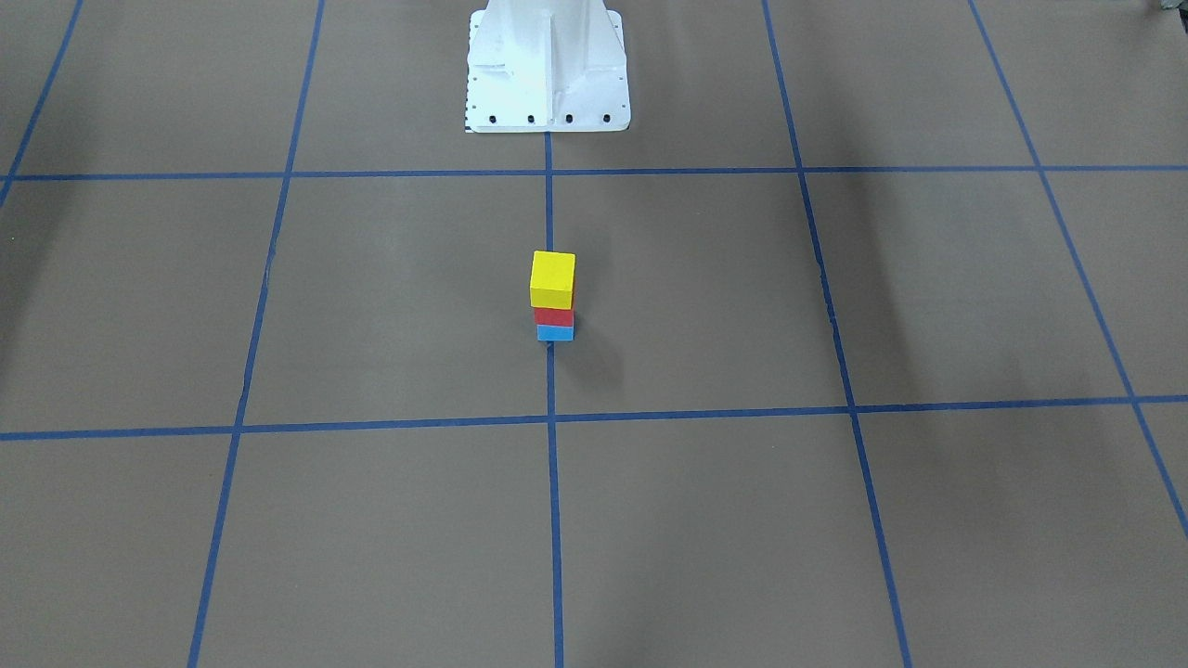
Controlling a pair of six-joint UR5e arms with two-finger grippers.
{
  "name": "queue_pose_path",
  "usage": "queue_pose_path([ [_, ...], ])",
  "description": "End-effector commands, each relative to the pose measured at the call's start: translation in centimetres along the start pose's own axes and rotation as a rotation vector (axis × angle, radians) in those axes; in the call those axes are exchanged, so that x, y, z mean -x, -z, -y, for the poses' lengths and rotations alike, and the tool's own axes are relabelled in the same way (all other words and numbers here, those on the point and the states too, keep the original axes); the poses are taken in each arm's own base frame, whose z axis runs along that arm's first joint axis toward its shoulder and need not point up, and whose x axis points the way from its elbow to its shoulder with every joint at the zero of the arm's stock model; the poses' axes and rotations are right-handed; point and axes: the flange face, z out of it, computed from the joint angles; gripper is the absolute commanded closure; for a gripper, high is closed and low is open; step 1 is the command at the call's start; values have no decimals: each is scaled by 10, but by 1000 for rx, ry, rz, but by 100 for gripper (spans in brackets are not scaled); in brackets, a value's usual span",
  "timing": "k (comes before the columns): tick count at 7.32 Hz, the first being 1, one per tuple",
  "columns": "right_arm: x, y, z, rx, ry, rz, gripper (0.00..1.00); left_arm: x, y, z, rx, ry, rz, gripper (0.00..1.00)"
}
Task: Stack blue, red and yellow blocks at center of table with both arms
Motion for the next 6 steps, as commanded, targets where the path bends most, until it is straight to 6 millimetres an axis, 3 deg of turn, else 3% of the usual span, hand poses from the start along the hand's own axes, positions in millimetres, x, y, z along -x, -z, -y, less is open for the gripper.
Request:
queue_pose_path([
  [1,2,2,2,-7,6,-1,0,-1,1,0,-4,-4,0,0],
  [6,7,9,5,-17,7,-3,0,2,-1,-4,2,3,6,0],
])
